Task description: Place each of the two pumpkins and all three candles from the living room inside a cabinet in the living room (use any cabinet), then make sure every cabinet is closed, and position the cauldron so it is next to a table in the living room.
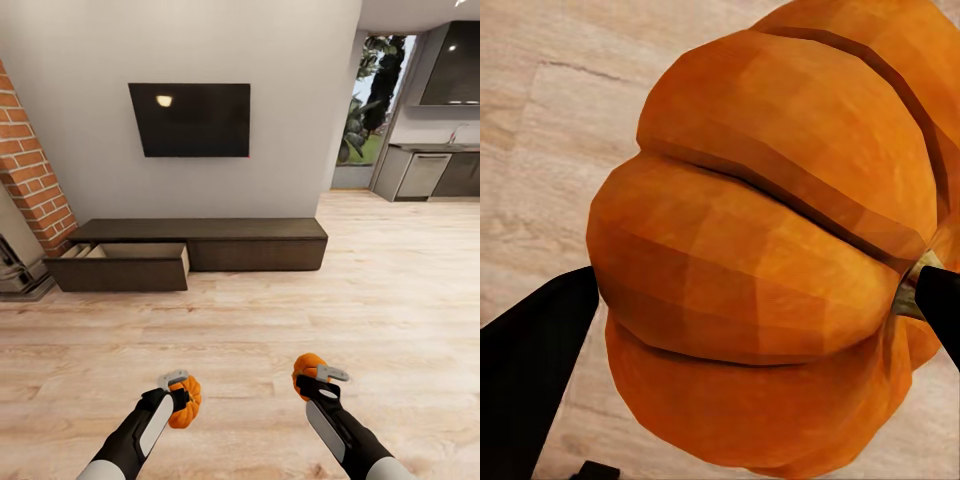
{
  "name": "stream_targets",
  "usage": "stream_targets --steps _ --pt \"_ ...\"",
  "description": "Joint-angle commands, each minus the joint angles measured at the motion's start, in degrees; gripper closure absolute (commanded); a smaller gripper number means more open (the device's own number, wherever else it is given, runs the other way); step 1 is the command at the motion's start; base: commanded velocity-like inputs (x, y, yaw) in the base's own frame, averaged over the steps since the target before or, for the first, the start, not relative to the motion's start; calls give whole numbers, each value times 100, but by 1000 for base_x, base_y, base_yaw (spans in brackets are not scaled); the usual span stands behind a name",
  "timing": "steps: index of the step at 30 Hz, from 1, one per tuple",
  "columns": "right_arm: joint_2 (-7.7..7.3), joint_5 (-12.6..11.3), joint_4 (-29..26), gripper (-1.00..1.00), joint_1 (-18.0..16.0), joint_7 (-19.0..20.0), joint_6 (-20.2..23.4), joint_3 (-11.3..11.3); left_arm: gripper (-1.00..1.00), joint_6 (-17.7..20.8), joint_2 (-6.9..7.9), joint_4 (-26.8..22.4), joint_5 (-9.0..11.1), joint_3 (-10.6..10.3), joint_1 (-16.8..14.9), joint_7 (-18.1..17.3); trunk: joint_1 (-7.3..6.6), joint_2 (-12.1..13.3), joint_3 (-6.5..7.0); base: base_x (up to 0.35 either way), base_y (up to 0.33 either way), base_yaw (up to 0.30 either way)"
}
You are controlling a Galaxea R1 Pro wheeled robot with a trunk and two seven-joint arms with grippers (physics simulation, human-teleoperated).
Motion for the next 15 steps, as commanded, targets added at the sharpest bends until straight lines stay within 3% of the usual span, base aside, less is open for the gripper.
stream_targets --steps 1,11,15 --pt "-9 -3 -18 100 -5 -51 31 32 100 10 3 -6 54 -23 -4 54 3 -3 -5 271 210 281" --pt "-9 -1 -20 100 -5 -43 30 32 100 8 3 -6 60 -23 -3 54 3 -3 -5 287 193 281" --pt "-12 -1 -20 100 -5 -43 30 32 100 8 3 -6 60 -23 -6 54 3 -3 -5 261 228 132"
